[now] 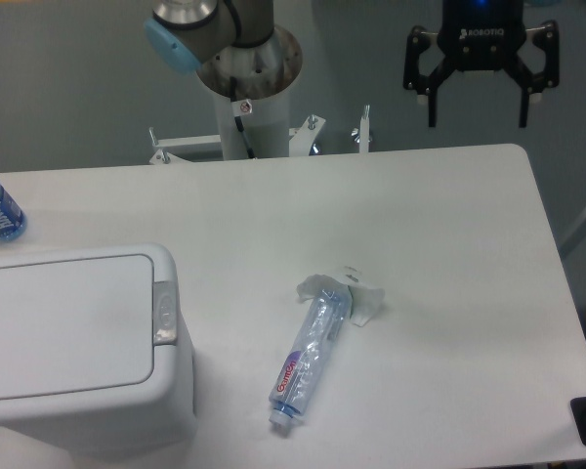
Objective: Open the trash can
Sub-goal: 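Move the open gripper down toward the trash can's push button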
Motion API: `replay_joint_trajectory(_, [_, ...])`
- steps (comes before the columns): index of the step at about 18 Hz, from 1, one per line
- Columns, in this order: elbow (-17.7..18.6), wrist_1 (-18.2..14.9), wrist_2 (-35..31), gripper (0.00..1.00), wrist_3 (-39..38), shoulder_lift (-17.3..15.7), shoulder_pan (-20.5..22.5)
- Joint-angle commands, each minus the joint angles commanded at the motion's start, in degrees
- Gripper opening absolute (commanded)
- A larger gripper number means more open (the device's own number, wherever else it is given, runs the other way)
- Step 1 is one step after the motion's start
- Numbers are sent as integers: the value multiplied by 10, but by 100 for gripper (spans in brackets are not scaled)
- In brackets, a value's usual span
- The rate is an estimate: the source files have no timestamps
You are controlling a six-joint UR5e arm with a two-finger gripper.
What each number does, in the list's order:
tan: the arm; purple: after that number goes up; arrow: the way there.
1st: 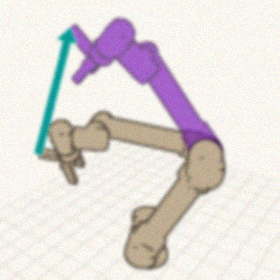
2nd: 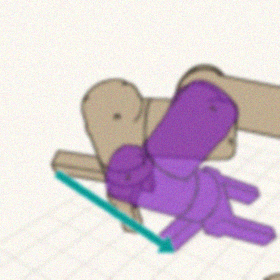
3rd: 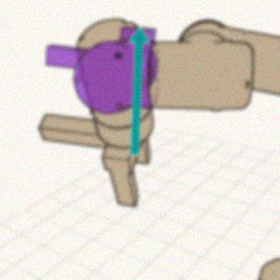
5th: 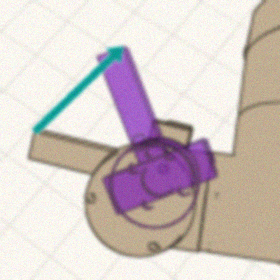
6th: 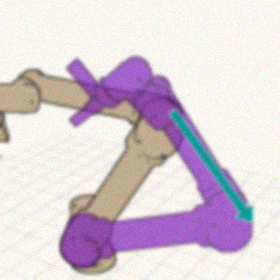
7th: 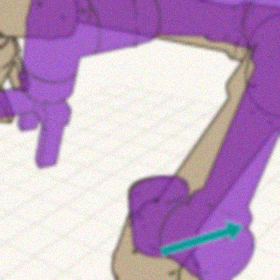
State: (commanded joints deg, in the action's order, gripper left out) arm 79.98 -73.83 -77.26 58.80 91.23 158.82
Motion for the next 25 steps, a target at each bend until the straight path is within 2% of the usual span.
replay_joint_trajectory(11, [9,13,11,100,-17,4,-11])
replay_joint_trajectory(13, [8,18,21,100,-90,17,-36])
replay_joint_trajectory(18, [2,89,35,100,-322,51,-91])
replay_joint_trajectory(20, [5,118,35,100,-367,61,-128])
replay_joint_trajectory(23, [3,122,35,100,-412,85,-178])
replay_joint_trajectory(25, [3,147,35,100,-450,100,-202])
